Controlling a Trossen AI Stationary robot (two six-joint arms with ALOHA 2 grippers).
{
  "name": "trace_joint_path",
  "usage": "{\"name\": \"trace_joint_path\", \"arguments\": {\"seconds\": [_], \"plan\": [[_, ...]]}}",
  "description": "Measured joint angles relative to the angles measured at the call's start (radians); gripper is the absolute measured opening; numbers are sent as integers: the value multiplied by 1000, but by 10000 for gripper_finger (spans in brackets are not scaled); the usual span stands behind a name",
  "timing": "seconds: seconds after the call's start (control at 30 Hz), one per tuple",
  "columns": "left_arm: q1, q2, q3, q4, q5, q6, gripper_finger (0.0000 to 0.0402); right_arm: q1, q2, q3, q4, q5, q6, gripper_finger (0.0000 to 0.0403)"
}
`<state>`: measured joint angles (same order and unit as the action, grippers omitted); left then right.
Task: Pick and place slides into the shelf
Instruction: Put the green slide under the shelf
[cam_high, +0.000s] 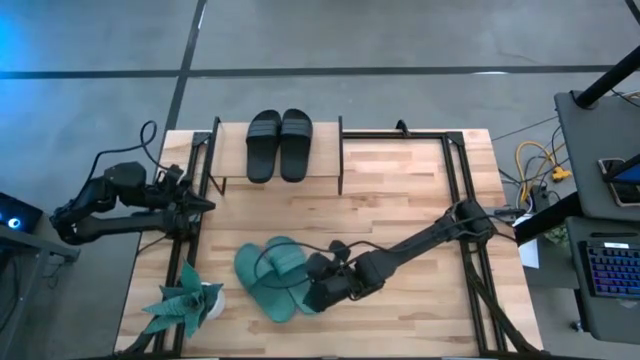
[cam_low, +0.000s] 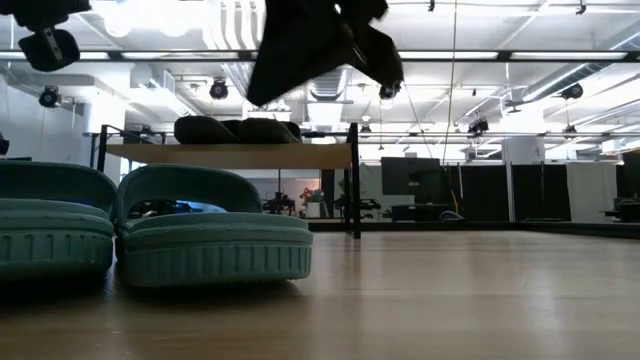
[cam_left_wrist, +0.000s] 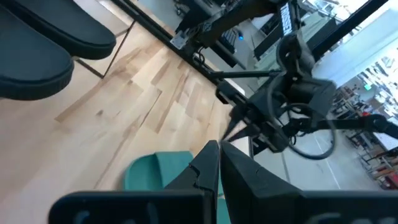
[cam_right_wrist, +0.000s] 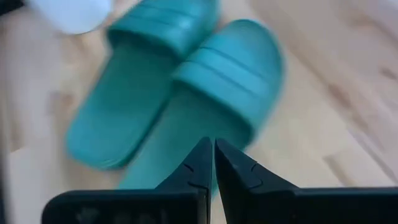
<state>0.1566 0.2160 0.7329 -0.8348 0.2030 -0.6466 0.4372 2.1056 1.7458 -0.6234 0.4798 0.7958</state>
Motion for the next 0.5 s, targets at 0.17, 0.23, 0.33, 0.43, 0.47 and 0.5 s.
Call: {"name": "trace_joint_path", "arguments": {"seconds": [0.17,0.23,0.33,0.43,0.47,0.5], "plan": [[0,-55,-19,2,0,21,0,-6,3,48,0,-109,-72,24],[0,-75,-21,0,0,41,0,-9,3,51,-12,-113,-104,43],[0,-96,-21,3,-4,52,0,-18,3,44,-42,-116,-117,84],[0,-112,-21,4,-12,52,0,-27,3,33,-45,-112,-140,126],[0,-114,-21,3,-15,54,0,-31,3,29,-46,-102,-168,139],[0,-115,-21,3,-18,58,0,-32,4,24,-44,-88,-200,150]]}}
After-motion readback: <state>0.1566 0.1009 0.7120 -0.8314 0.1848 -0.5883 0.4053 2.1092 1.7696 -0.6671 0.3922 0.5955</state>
